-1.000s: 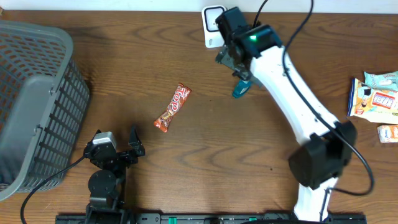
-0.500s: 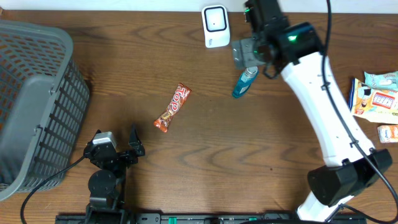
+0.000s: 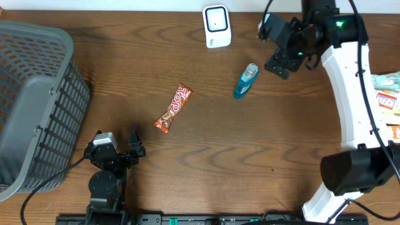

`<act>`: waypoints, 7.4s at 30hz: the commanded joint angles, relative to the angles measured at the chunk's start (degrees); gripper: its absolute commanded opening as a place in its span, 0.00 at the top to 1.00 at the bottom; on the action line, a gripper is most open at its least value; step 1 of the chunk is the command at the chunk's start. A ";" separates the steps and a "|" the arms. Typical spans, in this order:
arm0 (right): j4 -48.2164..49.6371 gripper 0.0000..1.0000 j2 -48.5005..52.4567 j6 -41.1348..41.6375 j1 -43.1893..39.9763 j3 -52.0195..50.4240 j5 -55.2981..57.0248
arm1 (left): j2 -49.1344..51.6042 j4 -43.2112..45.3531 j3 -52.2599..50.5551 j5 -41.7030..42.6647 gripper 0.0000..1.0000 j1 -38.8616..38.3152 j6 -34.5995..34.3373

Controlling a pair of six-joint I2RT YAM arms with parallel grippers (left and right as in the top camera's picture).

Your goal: Scan the item barcode

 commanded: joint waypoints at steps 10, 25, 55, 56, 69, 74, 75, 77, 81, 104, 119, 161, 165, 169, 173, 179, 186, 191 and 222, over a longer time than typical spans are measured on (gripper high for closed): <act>0.20 0.01 10.45 -13.29 -0.09 -0.13 -11.63 | 0.00 -1.97 -1.20 -0.94 0.02 0.24 -0.48; 0.24 0.01 12.79 -21.99 0.31 -0.13 -17.38 | 0.00 -1.97 -1.20 -0.94 0.02 0.26 -0.48; 2.03 0.03 19.37 -25.66 2.01 -0.15 -19.96 | 0.00 -1.97 -1.20 -0.94 0.02 0.24 -0.48; 2.05 0.04 19.69 -25.73 2.12 -0.15 -19.96 | 0.00 -1.97 -1.20 -0.94 0.02 0.24 -0.48; 2.75 0.23 23.02 -25.20 2.27 -0.15 -19.67 | 0.00 -1.99 -1.20 -0.94 0.02 0.24 -0.48; 1.75 0.58 23.23 -23.58 1.55 -0.15 -19.52 | 0.00 -1.97 -1.20 -0.94 0.02 0.24 -0.48; 1.84 0.60 23.23 -22.97 1.46 -0.15 -19.52 | 0.00 -1.97 -1.20 -0.94 0.02 0.24 -0.48; 2.21 0.59 23.21 -20.83 1.42 -0.13 -19.54 | 0.00 -1.97 -1.20 -0.94 0.02 0.26 -0.48; 2.23 0.55 23.19 -14.78 1.66 -0.13 -19.58 | 0.00 -1.97 -1.20 -0.94 0.02 0.24 -0.48; 3.96 0.01 20.22 -2.23 4.33 2.23 -21.88 | 0.00 -1.97 -1.20 -0.94 0.02 0.24 -0.48; 10.32 0.01 20.11 1.05 5.81 2.25 -20.02 | 0.00 -1.97 -1.20 -0.94 0.02 0.24 -0.48; 28.96 0.76 16.00 19.12 9.75 -10.45 -11.98 | 0.00 -1.97 -1.20 -0.94 0.02 0.24 -0.48; 28.04 0.78 13.40 20.72 9.75 -10.43 -11.98 | 0.00 -1.97 -1.20 -0.94 0.02 0.26 -0.48; 25.73 0.80 8.79 20.72 9.79 -10.43 -11.96 | 0.00 -1.99 -1.20 -0.94 0.02 0.24 -0.50; 23.87 0.82 4.35 20.72 9.81 -10.43 -10.43 | 0.00 -1.97 -1.20 -0.94 0.02 0.24 -0.48; 24.72 0.85 1.29 20.74 12.13 -10.43 0.57 | 0.00 -1.97 -1.20 -0.94 0.02 0.26 -0.50; 34.38 0.91 1.97 22.47 19.23 -10.43 24.98 | 0.00 -1.97 -1.20 -0.94 0.02 0.24 -0.50; 46.80 0.81 2.62 22.43 23.47 -10.43 36.48 | 0.00 -1.97 -1.20 -0.94 0.02 0.24 -0.48; 79.56 0.79 41.42 2.29 26.84 19.02 60.46 | 0.00 -1.97 -1.20 -0.94 0.02 0.26 -0.48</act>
